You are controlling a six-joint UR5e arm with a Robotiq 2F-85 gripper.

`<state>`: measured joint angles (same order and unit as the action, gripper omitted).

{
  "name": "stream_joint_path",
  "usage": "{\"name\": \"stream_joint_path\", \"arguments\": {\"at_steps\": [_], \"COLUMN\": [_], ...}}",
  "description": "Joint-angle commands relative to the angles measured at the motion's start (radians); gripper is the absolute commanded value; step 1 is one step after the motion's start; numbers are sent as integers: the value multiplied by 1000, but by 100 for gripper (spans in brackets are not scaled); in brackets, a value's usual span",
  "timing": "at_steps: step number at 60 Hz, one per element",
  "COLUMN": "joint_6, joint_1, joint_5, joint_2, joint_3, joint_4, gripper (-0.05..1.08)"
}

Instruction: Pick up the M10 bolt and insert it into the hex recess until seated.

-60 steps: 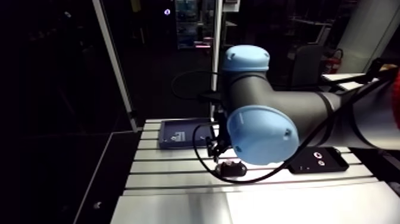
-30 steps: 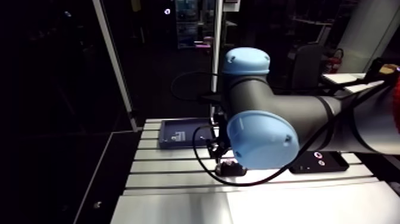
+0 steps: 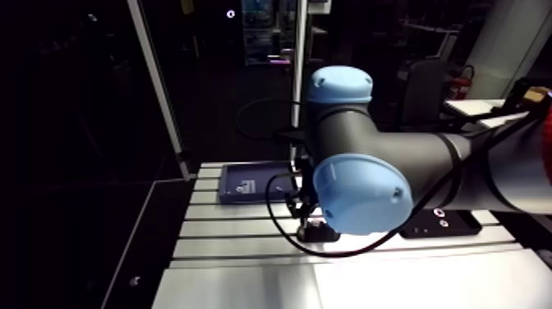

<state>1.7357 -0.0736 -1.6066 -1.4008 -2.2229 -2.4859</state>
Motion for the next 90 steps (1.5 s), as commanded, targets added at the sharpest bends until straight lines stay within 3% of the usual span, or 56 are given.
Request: {"name": "stream_joint_path", "arguments": {"at_steps": [1,90], "joint_6": [0,2], "joint_1": [0,1], "joint_5": [0,1], "joint_2": [3,6], "joint_3": [-1,-1], "joint_4": [0,0], "gripper": [48,69]}}
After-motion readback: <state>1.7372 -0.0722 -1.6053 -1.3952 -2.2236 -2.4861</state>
